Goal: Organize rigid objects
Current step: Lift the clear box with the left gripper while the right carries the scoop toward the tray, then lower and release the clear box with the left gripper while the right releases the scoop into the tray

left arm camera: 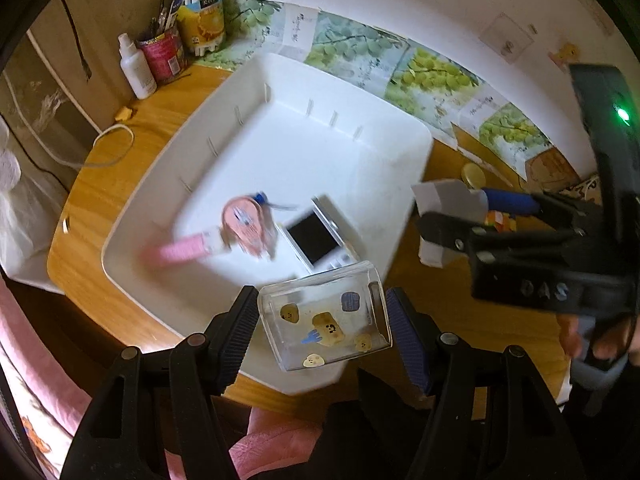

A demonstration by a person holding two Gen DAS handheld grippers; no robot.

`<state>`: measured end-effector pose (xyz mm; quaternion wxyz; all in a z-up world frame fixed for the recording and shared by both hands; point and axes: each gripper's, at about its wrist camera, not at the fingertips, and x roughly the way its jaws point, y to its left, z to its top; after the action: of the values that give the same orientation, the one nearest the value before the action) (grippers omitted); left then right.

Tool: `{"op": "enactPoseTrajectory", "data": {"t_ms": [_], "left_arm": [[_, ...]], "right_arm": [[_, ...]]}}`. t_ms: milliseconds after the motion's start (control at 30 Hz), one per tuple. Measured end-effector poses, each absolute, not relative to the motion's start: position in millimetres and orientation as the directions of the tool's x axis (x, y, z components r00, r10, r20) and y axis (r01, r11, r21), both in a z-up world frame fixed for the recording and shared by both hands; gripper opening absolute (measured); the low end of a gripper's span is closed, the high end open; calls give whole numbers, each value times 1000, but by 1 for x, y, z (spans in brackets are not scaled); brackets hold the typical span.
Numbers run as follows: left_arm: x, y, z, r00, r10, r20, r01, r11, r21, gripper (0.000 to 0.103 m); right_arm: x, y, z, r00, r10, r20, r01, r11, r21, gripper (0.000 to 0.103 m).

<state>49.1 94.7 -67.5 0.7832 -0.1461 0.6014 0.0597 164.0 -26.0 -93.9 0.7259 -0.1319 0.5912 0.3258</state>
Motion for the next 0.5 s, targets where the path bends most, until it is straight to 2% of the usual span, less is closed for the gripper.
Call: {"op": "enactPoseTrajectory", "data": {"t_ms": [500], "left_arm": [[60,169,-78,381,-40,-924,-230,964,-136,69]], "right_arm": [[147,15,-98,136,367,-920,-535,809,244,83]]}}
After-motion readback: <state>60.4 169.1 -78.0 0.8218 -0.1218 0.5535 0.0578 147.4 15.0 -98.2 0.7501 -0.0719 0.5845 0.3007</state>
